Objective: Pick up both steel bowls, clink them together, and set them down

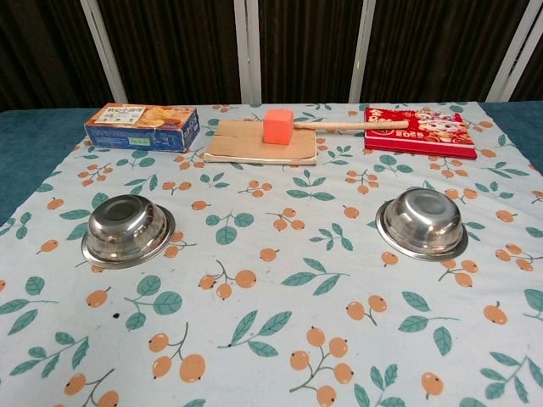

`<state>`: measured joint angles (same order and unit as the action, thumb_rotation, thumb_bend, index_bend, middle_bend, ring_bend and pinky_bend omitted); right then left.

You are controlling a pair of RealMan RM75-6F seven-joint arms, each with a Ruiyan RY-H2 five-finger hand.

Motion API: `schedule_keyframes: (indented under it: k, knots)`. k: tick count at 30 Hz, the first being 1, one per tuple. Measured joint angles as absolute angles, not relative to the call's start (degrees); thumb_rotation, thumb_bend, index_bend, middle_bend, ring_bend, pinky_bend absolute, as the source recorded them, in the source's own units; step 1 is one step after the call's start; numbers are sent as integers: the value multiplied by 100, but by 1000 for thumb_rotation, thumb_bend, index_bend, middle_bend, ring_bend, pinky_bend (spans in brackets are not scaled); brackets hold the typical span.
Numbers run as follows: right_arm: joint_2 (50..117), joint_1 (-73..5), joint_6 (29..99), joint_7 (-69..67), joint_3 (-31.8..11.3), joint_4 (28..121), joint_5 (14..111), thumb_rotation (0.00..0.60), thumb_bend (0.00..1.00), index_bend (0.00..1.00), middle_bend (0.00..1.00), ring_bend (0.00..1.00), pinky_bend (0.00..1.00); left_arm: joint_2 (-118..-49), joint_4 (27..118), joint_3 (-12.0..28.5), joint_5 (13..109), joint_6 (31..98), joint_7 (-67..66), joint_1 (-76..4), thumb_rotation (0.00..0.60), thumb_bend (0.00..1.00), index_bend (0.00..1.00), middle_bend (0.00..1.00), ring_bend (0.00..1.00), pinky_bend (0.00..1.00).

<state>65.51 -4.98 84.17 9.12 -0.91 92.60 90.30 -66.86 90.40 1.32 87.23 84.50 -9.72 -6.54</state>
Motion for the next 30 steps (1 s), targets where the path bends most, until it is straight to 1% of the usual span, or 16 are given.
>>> schedule_keyframes:
  k: [10, 19, 22, 30]
  knots:
    - [6505, -494, 8440, 830, -98, 9309, 9041, 600, 391, 0, 0, 0, 0, -6777, 9019, 173, 8655, 8299, -1051, -744, 513, 68, 0, 0, 0, 89]
    - [6452, -486, 8500, 709, -72, 9368, 9156, 600, 392, 0, 0, 0, 0, -6959, 9134, 304, 8542, 7897, -1247, -1047, 512, 68, 0, 0, 0, 90]
    - [6436, -495, 8490, 646, -66, 9386, 9173, 600, 391, 0, 0, 0, 0, -7098, 9153, 394, 8338, 7527, -1463, -1249, 514, 68, 0, 0, 0, 90]
    - [6414, -514, 8436, 569, -78, 9351, 9119, 600, 391, 0, 0, 0, 0, -7622, 9135, 795, 7329, 6528, -2386, -1939, 514, 68, 0, 0, 0, 91]
